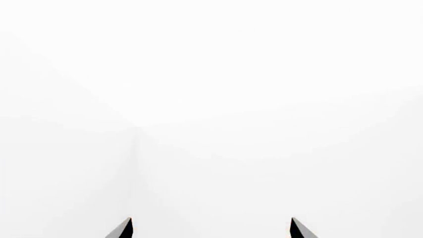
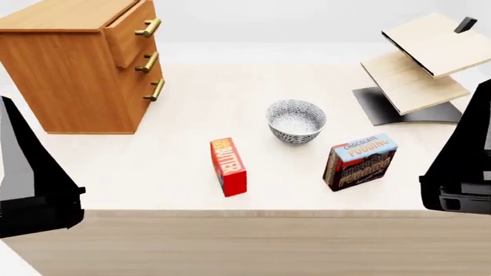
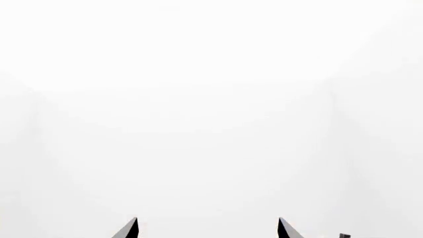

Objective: Close the top drawer of the cabinet and put the bowl on top of it.

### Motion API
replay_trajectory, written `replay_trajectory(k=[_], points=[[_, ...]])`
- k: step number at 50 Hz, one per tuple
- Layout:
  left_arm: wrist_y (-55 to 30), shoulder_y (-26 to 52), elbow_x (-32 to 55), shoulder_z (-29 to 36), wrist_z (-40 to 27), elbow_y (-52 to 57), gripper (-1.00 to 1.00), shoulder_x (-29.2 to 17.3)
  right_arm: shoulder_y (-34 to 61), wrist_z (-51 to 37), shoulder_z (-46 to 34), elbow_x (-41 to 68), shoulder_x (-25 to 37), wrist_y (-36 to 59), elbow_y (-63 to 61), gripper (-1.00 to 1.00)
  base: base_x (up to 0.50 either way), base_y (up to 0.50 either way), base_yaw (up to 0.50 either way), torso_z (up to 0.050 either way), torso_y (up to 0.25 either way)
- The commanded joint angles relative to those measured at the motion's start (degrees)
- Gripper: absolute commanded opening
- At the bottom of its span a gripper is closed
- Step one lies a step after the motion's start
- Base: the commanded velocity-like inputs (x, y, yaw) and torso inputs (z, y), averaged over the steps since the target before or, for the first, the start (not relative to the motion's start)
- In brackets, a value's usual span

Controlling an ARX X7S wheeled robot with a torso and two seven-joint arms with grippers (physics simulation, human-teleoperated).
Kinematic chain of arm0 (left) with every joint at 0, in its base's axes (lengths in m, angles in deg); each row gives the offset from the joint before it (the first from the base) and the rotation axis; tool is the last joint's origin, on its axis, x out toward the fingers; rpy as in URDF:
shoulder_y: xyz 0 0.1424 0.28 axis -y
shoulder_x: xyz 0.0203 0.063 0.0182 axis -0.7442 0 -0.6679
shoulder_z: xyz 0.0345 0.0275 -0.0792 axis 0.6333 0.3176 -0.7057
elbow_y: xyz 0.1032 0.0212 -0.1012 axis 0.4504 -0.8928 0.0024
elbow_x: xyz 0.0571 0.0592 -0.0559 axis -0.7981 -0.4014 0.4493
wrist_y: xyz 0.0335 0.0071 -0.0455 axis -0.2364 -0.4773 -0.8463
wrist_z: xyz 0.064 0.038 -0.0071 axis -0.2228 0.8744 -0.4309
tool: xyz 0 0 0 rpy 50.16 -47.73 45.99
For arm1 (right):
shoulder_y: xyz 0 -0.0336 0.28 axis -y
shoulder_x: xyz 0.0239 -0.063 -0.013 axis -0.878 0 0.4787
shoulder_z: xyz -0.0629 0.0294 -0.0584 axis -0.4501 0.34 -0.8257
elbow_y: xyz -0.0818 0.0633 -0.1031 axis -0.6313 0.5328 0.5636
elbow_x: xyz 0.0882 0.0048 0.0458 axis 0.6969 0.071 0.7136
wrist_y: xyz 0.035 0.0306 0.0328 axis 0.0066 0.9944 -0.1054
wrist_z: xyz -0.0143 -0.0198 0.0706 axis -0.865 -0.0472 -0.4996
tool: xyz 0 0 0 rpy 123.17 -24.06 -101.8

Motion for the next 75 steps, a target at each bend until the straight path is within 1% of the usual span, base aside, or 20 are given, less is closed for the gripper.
replay_trajectory(k=[1,48,55,62,68,75], points=[[0.9,2.5,0.5,4.3,-4.8,0.4,1.00,-4.3,0.1,-1.3,-1.7,0.0,2.1,-1.3,0.0,1.00,0.00,0.50,0.00,0.000,0.000],[1.9,4.6,0.5,7.6,-5.0,-0.2,1.00,-4.9,1.9,-1.5,-5.8,-0.5,3.3,-1.4,0.7,1.00,0.00,0.50,0.00,0.000,0.000],[1.6,5.0,0.8,7.9,-5.2,0.0,1.00,-5.1,2.0,-1.5,-6.1,-0.9,3.5,-1.6,0.6,1.00,0.00,0.25,0.00,0.000,0.000],[1.7,5.4,0.6,8.3,-5.2,0.0,1.00,-5.0,2.4,-1.8,-6.7,-1.2,4.0,-0.8,0.8,1.00,0.00,0.00,0.00,0.000,0.000],[2.1,5.3,0.2,8.7,-5.2,-0.4,1.00,-4.8,0.8,-1.7,-5.5,-1.0,4.1,-2.6,1.0,1.00,0.01,0.00,0.00,0.000,0.000],[2.2,5.5,0.4,8.7,-5.3,-0.4,1.00,-5.0,-0.1,-1.0,-5.1,-2.1,3.4,-4.4,1.3,1.00,0.39,0.00,0.00,0.000,0.000]])
